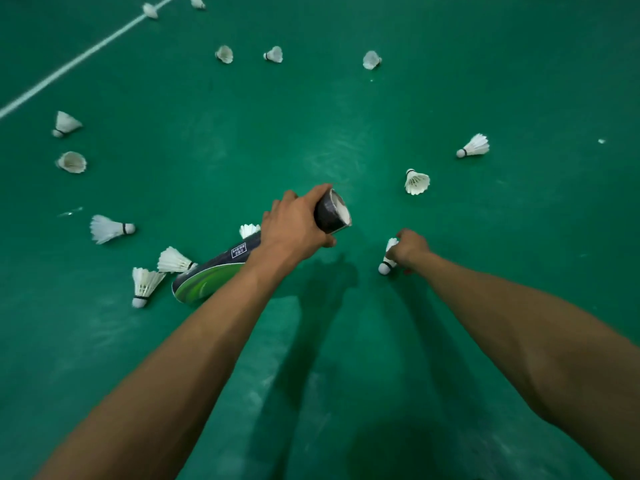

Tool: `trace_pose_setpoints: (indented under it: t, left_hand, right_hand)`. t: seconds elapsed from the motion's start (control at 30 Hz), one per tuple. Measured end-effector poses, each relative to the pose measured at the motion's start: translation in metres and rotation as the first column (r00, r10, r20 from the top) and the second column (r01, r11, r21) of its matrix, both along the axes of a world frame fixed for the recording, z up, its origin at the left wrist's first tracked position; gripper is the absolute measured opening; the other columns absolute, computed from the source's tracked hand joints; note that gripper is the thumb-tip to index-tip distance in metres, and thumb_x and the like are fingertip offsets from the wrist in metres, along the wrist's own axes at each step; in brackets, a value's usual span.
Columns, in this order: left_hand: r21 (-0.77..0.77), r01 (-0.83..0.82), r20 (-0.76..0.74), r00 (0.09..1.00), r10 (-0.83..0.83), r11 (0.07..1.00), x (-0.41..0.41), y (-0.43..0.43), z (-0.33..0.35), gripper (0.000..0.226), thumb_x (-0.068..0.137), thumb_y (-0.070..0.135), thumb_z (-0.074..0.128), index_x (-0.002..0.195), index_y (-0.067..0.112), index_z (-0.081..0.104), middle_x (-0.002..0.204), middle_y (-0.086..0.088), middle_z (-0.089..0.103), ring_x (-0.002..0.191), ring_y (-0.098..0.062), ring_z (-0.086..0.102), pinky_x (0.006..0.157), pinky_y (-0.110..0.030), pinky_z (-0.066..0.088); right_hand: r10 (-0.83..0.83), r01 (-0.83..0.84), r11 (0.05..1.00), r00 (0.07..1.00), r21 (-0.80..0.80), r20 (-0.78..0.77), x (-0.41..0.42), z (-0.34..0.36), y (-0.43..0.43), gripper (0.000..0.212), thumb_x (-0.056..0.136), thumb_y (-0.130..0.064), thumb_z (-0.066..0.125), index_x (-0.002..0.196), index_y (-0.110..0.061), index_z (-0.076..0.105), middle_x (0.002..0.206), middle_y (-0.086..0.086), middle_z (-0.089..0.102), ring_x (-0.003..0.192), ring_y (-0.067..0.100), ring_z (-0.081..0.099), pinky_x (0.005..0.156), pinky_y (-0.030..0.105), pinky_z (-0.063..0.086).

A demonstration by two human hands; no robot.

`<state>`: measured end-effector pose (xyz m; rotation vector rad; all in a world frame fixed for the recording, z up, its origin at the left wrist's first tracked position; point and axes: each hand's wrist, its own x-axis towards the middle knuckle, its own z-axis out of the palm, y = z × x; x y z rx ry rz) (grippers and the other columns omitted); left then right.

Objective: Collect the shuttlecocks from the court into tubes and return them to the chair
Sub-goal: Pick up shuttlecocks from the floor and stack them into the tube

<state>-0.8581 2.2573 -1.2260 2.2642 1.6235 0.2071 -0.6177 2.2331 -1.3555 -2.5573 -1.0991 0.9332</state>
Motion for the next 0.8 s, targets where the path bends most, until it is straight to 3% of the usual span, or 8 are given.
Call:
trace_pose_setpoints:
  t: [0.07,0.17,0.23,0.33,0.43,0.53,0.7,0.8]
  left_hand:
    - [0.014,-0.049,-0.021,0.999,0.049,0.999,-0.005,0.002,0.001,0.102,0.067,0.052,0.090,0.152,0.051,0.034,0.126,-0.013,0.056,0.118,-0.039,0.056,0.101,-0.049,0.048]
    - [0.029,-0.136,-0.019,0.990,0.137,0.990,-0.012,0.004,0.004,0.101,0.067,0.049,0.090,0.152,0.051,0.035,0.122,-0.012,0.056,0.115,-0.040,0.056,0.100,-0.048,0.048]
    - [0.016,-0.203,0.008,0.979,0.203,0.979,-0.014,0.006,0.006,0.102,0.065,0.048,0.091,0.151,0.052,0.036,0.121,-0.012,0.056,0.114,-0.039,0.057,0.101,-0.048,0.049]
    - [-0.002,-0.280,0.041,0.959,0.280,0.960,-0.013,0.010,0.023,0.109,0.063,0.047,0.092,0.153,0.054,0.031,0.125,-0.012,0.057,0.117,-0.038,0.057,0.102,-0.050,0.049]
    - [-0.014,-0.319,0.062,0.946,0.319,0.948,-0.015,0.016,0.058,0.118,0.058,0.052,0.092,0.155,0.056,0.024,0.132,-0.008,0.060,0.122,-0.033,0.058,0.102,-0.049,0.051]
    - [0.074,-0.356,0.117,0.931,0.347,0.931,-0.020,0.019,0.086,0.122,0.053,0.057,0.088,0.154,0.058,0.020,0.126,-0.006,0.063,0.116,-0.030,0.062,0.097,-0.047,0.054]
    - [0.169,-0.320,0.149,0.943,0.297,0.932,-0.015,0.023,0.093,0.120,0.056,0.056,0.084,0.157,0.055,0.019,0.124,-0.011,0.064,0.116,-0.033,0.062,0.096,-0.046,0.053]
    - [0.167,-0.288,0.204,0.946,0.253,0.943,-0.010,0.030,0.094,0.121,0.051,0.060,0.077,0.157,0.054,0.021,0.123,-0.010,0.066,0.116,-0.031,0.063,0.096,-0.044,0.054]
  right_hand:
    - [0.018,-0.019,1.000,0.997,0.016,0.069,-0.005,-0.006,0.007,0.018,0.089,-0.018,0.067,0.101,-0.006,0.059,0.117,0.019,0.066,0.105,0.037,0.064,0.075,0.032,0.048]
    - [-0.072,0.079,0.975,0.997,0.208,-0.041,-0.018,0.004,0.028,0.014,0.088,-0.022,0.066,0.089,-0.007,0.068,0.095,0.015,0.070,0.091,0.033,0.068,0.066,0.030,0.041]
    - [-0.070,0.147,0.890,0.979,0.432,-0.190,-0.026,0.041,0.053,0.018,0.087,-0.027,0.067,0.084,-0.010,0.074,0.075,0.009,0.067,0.077,0.030,0.068,0.062,0.029,0.039]
    - [0.124,0.181,0.694,0.923,0.697,-0.363,-0.035,0.125,0.078,0.023,0.088,-0.032,0.070,0.066,-0.022,0.068,0.056,-0.003,0.063,0.050,0.020,0.062,0.052,0.027,0.043]
    - [0.383,0.068,0.570,0.860,0.819,-0.338,-0.044,0.194,0.072,0.018,0.090,-0.027,0.072,0.073,-0.022,0.072,0.062,-0.002,0.065,0.041,0.017,0.057,0.040,0.022,0.038]
    - [0.620,-0.092,0.530,0.720,0.843,-0.311,-0.058,0.222,0.059,0.008,0.093,-0.022,0.072,0.089,-0.015,0.075,0.076,0.005,0.071,0.040,0.014,0.058,0.039,0.024,0.038]
    - [0.767,-0.358,0.587,0.533,0.726,-0.357,-0.085,0.227,0.052,0.030,0.105,-0.032,0.055,0.105,-0.007,0.072,0.098,0.011,0.073,0.048,0.022,0.067,0.042,0.026,0.047]
    - [0.708,-0.275,0.662,0.534,0.697,-0.461,-0.087,0.224,0.046,0.043,0.107,-0.042,0.044,0.110,-0.006,0.069,0.115,0.011,0.070,0.054,0.030,0.069,0.047,0.031,0.049]
